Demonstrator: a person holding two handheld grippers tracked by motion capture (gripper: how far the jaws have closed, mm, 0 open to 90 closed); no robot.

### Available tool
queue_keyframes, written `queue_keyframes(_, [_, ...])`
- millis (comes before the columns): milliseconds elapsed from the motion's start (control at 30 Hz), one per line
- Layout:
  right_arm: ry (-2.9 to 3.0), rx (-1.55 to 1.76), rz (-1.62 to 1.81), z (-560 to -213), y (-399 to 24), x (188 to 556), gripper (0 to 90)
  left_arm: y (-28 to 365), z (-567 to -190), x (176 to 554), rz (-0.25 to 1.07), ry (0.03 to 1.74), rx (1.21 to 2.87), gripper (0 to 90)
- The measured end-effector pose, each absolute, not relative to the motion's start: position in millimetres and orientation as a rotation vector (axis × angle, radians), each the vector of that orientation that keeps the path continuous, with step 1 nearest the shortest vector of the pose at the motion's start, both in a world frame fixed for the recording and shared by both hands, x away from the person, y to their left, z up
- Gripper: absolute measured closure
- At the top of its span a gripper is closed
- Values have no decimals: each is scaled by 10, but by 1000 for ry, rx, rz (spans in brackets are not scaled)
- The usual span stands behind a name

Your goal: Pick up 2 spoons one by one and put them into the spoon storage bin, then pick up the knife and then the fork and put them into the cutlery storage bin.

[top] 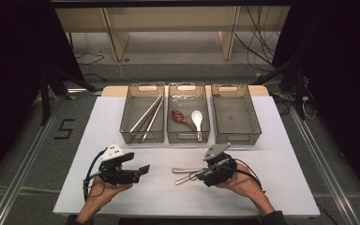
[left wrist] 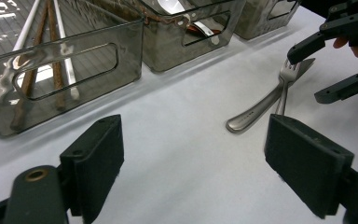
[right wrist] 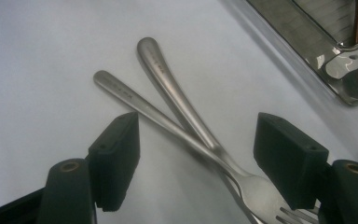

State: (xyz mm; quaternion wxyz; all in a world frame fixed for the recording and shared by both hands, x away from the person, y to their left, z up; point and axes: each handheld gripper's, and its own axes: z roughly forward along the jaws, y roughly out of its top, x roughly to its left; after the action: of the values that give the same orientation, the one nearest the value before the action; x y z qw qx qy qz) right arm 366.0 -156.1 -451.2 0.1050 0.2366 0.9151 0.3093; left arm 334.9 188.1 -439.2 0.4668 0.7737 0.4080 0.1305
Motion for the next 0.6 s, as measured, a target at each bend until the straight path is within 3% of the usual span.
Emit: queue_keyframes(600, [2750,671,854,-4575,-1560,3726,337,1897,-4382,3269,355,971,1882,188])
